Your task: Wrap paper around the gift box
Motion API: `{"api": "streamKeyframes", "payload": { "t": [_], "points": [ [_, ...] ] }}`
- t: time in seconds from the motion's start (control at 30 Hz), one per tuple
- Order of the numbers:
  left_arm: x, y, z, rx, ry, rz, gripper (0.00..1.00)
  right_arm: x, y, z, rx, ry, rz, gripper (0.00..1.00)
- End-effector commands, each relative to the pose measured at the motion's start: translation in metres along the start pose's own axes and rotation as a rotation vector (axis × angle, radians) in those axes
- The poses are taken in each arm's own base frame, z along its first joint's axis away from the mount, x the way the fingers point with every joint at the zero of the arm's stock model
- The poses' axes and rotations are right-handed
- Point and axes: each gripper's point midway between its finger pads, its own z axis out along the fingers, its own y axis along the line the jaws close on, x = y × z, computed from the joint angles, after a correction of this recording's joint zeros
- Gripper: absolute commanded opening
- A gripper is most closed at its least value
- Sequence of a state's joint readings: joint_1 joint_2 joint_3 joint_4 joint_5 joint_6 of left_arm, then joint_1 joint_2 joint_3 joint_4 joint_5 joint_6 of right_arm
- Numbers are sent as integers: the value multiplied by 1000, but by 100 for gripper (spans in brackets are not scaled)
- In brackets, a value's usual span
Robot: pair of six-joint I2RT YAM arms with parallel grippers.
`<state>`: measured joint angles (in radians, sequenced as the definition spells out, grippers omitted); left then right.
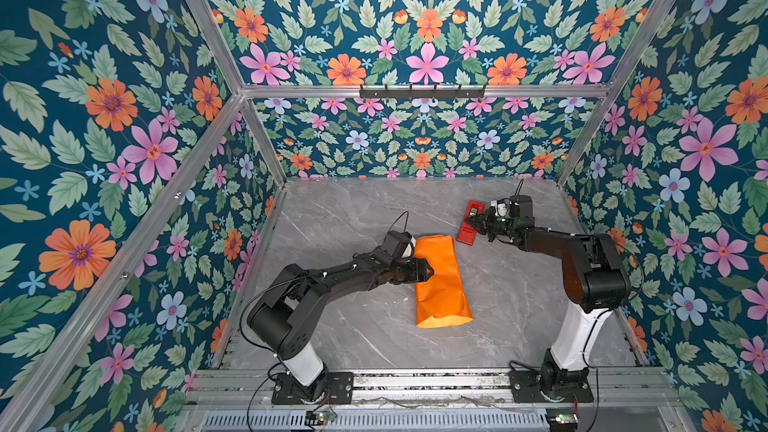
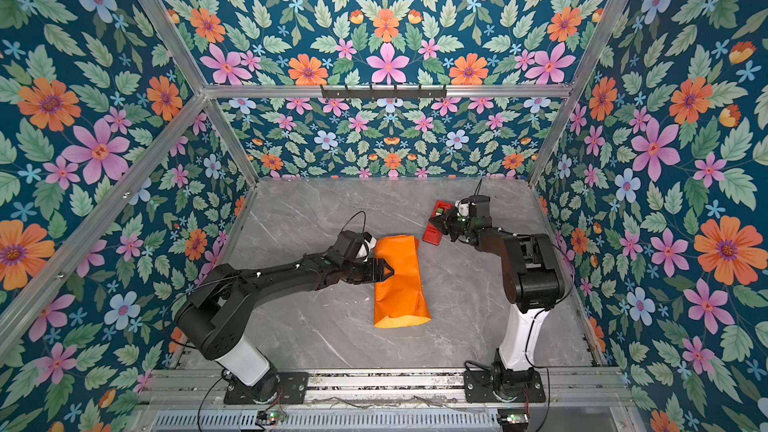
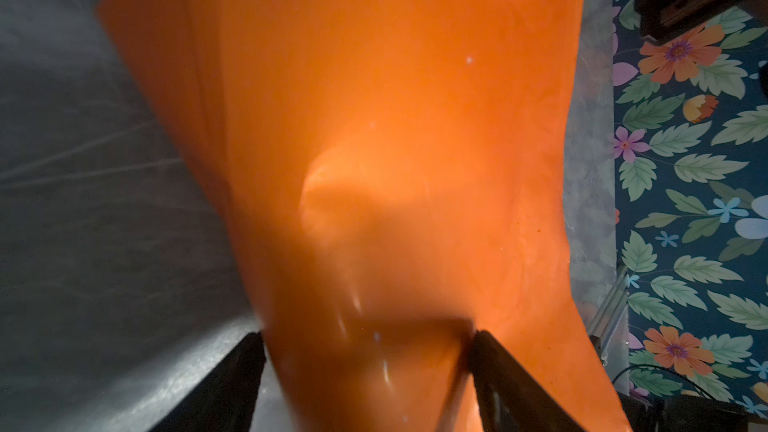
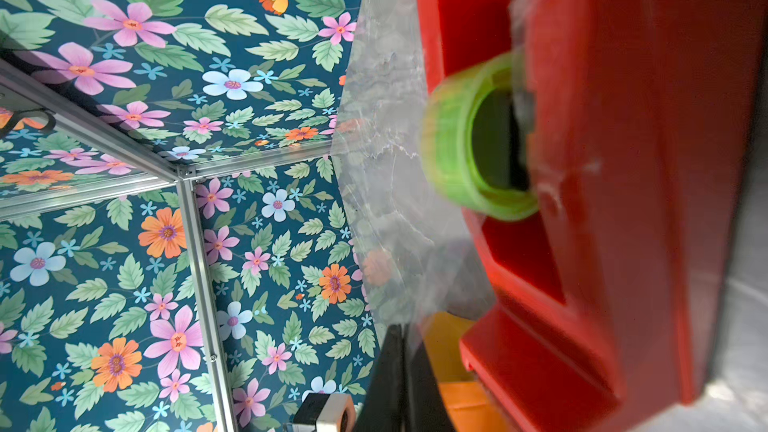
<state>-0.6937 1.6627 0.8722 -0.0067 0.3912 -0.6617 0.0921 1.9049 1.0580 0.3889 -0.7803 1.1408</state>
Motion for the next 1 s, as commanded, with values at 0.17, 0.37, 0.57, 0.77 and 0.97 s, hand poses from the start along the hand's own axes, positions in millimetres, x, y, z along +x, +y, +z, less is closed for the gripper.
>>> {"api": "streamKeyframes", "payload": {
  "t": [0.17,0.37,0.57,0.77,0.97],
  "points": [
    [28,45,-2,-196,88,-28,79,42,0,-5,-12,56,-22,0],
    [28,45,-1,-197,89,-30,79,55,-30,-1,42,62,8,0],
    [29,45,0,-195,92,-28,79,48,-67,2,124,32,45,0],
    [29,46,1,-194,94,-29,79,40,-92,-3,208,4,39,0],
    [30,46,1,-196,96,-29,79,38,-105,-6,249,16,29,0]
  ]
}}
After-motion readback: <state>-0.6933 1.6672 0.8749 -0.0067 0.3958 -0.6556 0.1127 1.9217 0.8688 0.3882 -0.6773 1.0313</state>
